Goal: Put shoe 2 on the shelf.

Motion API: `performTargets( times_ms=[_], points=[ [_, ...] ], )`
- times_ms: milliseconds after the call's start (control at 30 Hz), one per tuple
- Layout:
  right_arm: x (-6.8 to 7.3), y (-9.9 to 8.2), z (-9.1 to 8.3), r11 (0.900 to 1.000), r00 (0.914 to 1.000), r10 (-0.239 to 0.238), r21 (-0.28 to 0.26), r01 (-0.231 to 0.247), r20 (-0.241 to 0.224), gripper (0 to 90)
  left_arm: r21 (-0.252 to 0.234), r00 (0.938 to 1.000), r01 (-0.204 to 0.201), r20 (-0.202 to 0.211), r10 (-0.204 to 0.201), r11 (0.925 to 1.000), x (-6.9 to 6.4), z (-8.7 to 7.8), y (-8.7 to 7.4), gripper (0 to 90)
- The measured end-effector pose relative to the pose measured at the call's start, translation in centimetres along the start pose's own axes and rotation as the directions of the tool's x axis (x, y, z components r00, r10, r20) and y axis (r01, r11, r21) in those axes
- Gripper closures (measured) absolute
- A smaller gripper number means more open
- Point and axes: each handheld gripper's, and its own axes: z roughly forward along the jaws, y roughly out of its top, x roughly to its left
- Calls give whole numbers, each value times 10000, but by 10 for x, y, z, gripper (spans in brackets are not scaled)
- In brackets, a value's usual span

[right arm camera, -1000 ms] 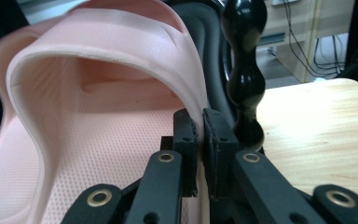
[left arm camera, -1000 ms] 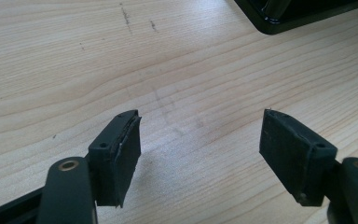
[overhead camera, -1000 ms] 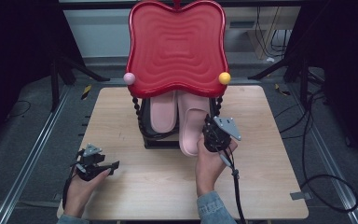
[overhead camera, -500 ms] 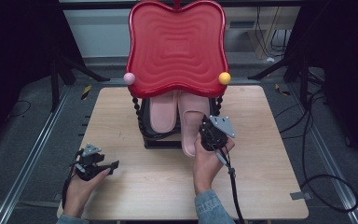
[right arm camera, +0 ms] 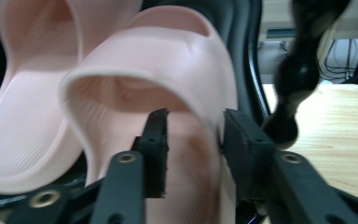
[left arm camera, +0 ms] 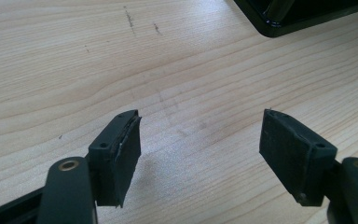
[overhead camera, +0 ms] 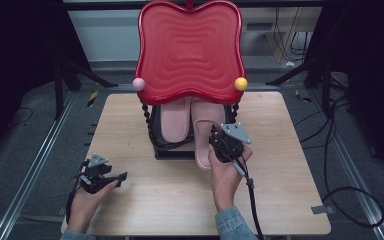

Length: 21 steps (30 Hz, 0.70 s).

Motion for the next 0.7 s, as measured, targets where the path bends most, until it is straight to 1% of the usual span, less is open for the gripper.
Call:
performTargets(
  times_ms=[33,100,133,167,200,233,267,300,333,400,433,467,500,533,567,600,633,667,700],
  points=[
    [0,0,0,10000,10000,0,0,0,0,578,0,10000,0,0,0,10000,0,0,0,287],
    [1,0,-2,9998,9997,-186,54,187,-127,534,-4,10000,33,-3,-33,10000,0,1,0,287],
    [2,1,-6,9991,9988,-418,32,419,-237,507,32,10000,8,-7,-8,10000,0,1,0,287],
    [2,1,-6,9991,9988,-418,32,419,-237,507,32,10000,8,-7,-8,10000,0,1,0,287],
    [4,3,-12,9964,9958,-851,-3,852,-338,472,24,10000,2,-15,-2,10000,0,1,0,286],
    [4,3,-12,9964,9958,-851,-3,852,-338,472,24,10000,2,-15,-2,10000,0,1,0,287],
    [5,4,-18,9937,9925,-1115,29,1118,-504,443,14,10000,2,-25,-2,10000,0,0,0,286],
    [5,4,-18,9937,9925,-1115,29,1118,-504,443,14,10000,2,-25,-2,10000,0,0,0,286],
    [4,4,-24,9900,9871,-1390,127,1404,-793,438,-12,10000,31,-33,-31,10000,0,0,0,286],
    [3,4,-32,9846,9783,-1687,264,1730,-1204,429,-9,10000,35,-40,-35,10000,0,0,0,286],
    [3,4,-32,9846,9783,-1687,264,1730,-1204,429,-9,10000,35,-40,-35,10000,0,0,0,286],
    [2,3,-36,9809,9713,-1862,281,1924,-1482,440,-25,10000,53,-46,-53,10000,0,0,0,286],
    [1,3,-39,9757,9619,-2073,333,2164,-1784,461,-34,10000,53,-44,-54,10000,0,-1,0,286],
    [1,2,-43,9714,9530,-2173,488,2323,-2113,493,-38,10000,36,-45,-36,10000,0,-1,0,286],
    [0,2,-46,9655,9405,-2309,605,2531,-2491,536,-43,10000,40,-53,-41,10000,0,-1,0,286],
    [0,1,-49,9571,9240,-2447,791,2786,-2940,577,-32,10000,27,-56,-27,10000,1,-2,0,286],
    [0,-1,-53,9351,8906,-2771,1121,3363,-3606,661,-40,10000,39,-52,-39,10000,0,-2,0,286],
    [0,-1,-53,9351,8906,-2771,1121,3363,-3606,661,-40,10000,39,-52,-39,10000,0,-2,0,286],
    [0,-2,-55,9212,8725,-2953,1262,3681,-3894,706,-17,10000,16,-49,-16,10000,0,-1,0,286]
  ],
)
